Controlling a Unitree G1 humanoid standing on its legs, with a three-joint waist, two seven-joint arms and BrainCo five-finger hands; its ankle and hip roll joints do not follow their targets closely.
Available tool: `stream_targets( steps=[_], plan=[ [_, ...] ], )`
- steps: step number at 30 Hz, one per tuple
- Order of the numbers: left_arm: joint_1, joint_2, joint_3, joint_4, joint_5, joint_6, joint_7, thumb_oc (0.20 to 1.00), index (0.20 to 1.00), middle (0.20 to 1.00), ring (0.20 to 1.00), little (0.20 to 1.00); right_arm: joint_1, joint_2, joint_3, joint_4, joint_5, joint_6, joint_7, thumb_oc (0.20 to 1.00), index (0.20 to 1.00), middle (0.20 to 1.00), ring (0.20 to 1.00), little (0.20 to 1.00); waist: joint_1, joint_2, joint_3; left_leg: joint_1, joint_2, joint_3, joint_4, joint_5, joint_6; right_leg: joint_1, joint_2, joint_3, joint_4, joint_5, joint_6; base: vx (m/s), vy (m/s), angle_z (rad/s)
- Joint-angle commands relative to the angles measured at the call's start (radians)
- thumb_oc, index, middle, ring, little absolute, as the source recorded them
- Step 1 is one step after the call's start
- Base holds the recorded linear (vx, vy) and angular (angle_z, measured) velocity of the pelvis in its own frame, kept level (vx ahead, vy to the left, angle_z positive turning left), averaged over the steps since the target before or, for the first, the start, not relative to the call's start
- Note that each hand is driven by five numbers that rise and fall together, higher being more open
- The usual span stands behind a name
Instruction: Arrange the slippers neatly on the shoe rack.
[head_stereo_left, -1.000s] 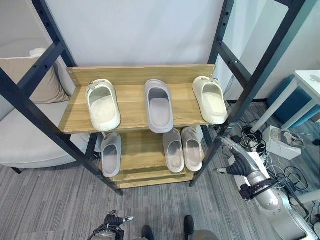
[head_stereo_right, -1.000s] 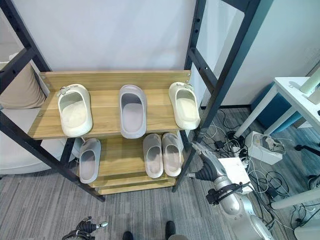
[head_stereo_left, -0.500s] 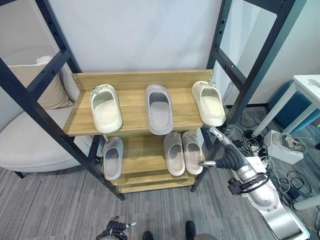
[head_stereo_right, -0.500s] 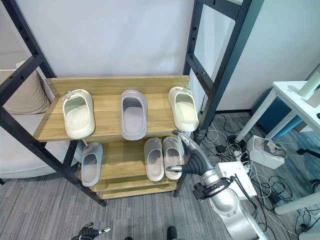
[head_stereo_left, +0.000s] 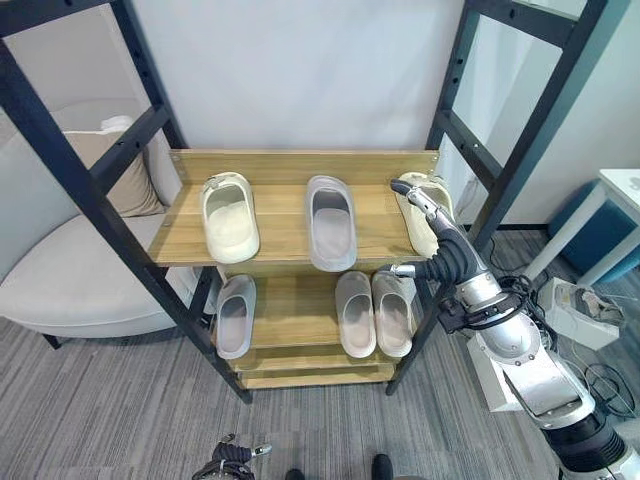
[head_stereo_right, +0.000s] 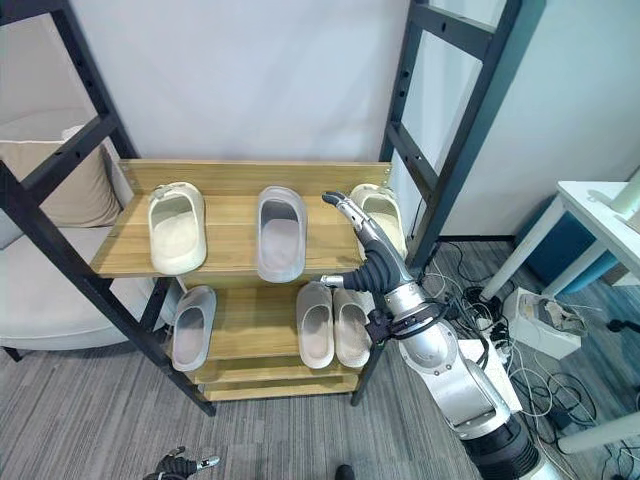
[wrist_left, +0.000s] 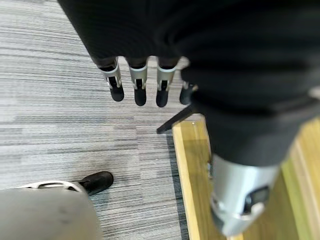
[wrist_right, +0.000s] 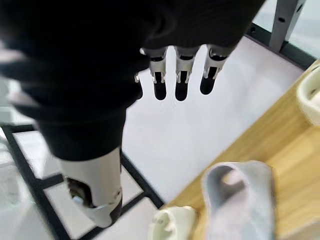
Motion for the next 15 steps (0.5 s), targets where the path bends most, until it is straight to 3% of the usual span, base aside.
stream_targets(
  steps=[1, 15],
  plan=[
    [-0.052, 0.028, -0.024, -0.015, -0.015, -0.008, 0.016, 1.0, 1.0, 1.0, 1.0, 1.0, -0.093, -0.008, -0.014, 0.009, -0.064, 0.015, -0.043, 1.0, 1.0, 1.0, 1.0, 1.0, 0.03, 0.027, 0.034, 0.036, 0.002, -0.007, 0.001, -0.049, -0.021, 0.08, 0.027, -0.03, 0.038, -0.13, 0.037, 0.02, 0.0, 0.08],
    [-0.021, 0.06, -0.011, -0.009, -0.058, -0.005, 0.01, 1.0, 1.0, 1.0, 1.0, 1.0, -0.343, -0.026, 0.012, 0.241, -0.084, 0.086, -0.117, 1.0, 1.0, 1.0, 1.0, 1.0, 0.09, 0.024, 0.047, 0.007, -0.006, -0.042, 0.001, -0.042, -0.026, 0.085, 0.023, -0.072, 0.01, -0.132, 0.034, 0.02, -0.001, 0.1]
  ],
)
